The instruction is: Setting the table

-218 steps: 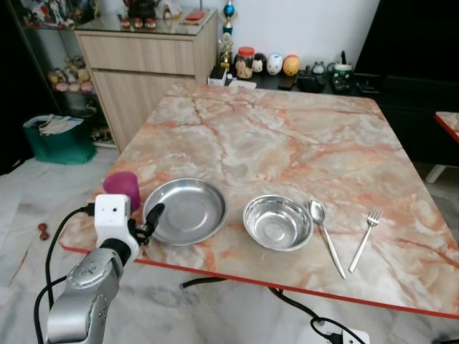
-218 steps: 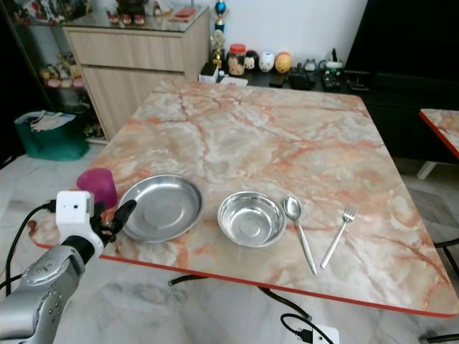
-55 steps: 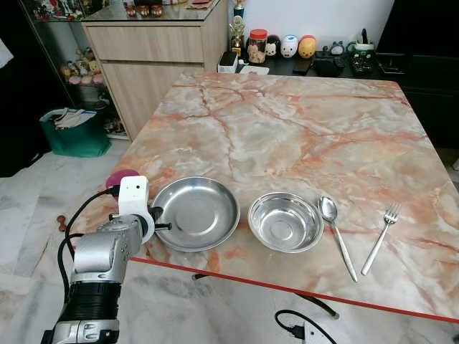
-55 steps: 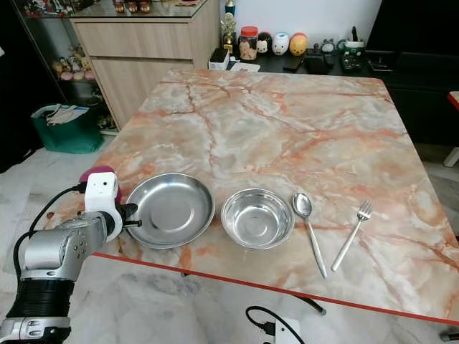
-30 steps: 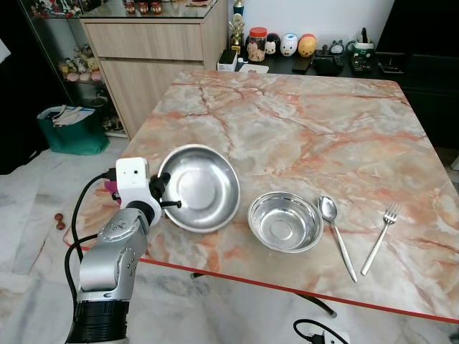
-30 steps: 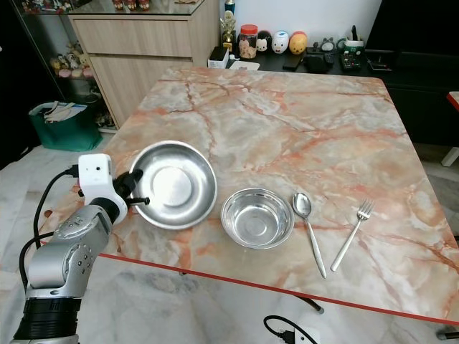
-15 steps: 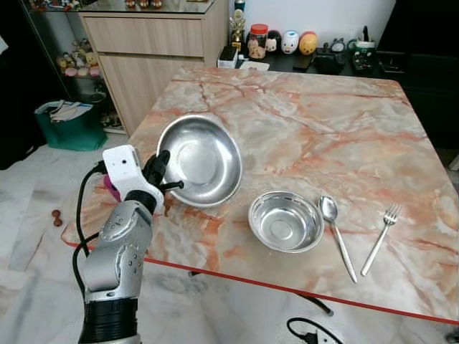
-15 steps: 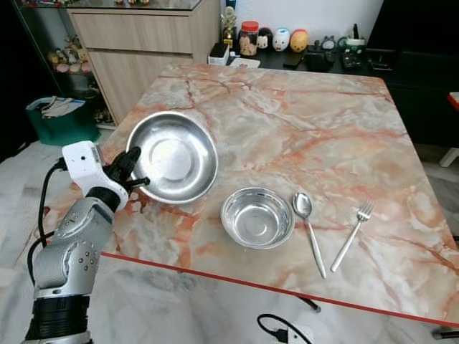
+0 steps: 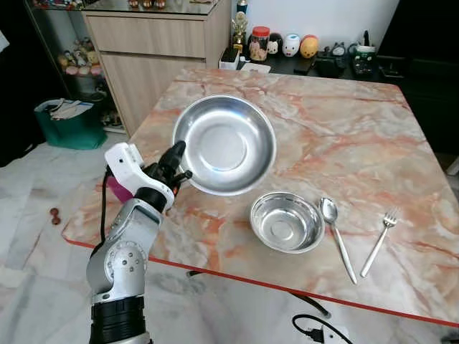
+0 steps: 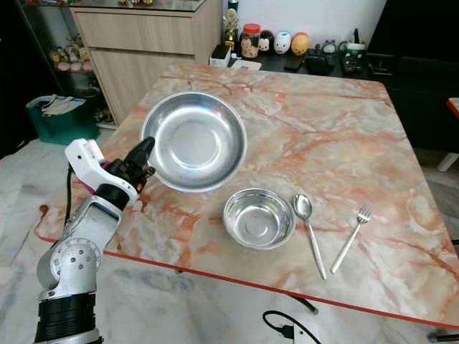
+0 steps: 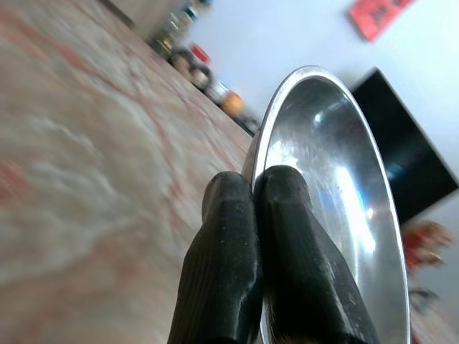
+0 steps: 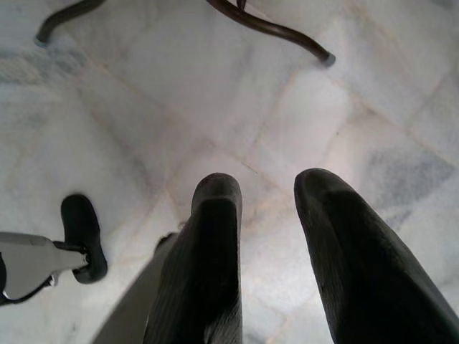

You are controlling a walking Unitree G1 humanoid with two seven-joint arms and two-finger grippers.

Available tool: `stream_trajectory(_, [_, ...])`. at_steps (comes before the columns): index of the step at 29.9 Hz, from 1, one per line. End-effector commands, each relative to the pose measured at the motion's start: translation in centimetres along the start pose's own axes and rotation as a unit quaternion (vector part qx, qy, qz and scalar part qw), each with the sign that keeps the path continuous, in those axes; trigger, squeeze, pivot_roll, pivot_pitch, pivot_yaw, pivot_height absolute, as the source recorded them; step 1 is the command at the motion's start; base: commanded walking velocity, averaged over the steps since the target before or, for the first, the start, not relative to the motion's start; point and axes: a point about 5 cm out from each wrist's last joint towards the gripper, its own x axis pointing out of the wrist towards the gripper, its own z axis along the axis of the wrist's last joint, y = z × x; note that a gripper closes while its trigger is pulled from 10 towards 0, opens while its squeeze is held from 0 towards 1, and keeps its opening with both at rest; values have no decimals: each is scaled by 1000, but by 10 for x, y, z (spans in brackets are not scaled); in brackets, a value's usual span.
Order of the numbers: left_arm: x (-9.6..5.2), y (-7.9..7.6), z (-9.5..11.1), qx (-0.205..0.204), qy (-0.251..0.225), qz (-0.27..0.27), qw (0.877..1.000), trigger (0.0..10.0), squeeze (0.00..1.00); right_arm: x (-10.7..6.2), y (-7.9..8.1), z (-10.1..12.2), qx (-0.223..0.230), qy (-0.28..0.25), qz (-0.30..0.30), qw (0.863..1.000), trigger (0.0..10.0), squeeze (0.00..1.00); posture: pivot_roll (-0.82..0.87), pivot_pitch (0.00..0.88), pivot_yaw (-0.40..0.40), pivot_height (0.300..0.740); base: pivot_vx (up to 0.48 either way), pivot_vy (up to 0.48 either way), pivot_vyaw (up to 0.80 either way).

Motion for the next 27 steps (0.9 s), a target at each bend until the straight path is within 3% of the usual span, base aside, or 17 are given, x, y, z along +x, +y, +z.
stream_trajectory(1, [-5,-6,6,-14,-6,-27,1000,10000,0,-1,-2,-6,9,10,-1,1000,10000,0,73,0,-37,740,0,0,0])
stream_trajectory(9, [-11,0,7,23,3,-24,999,10000,0,-4,-10,-13,15,13,-6,1000,10000,0,70,0,-41,740,0,0,0])
stream_trajectory(17, [-20,12,12,51,8,-10,999,10000,0,-2,-3,-6,20,4,-12,1000,10000,0,71,0,-42,740,0,0,0])
stream_trajectory(27, [-17,10,12,44,-2,-14,999,10000,0,-2,-5,-6,21,4,-17,1000,10000,0,63,0,-40,740,0,0,0])
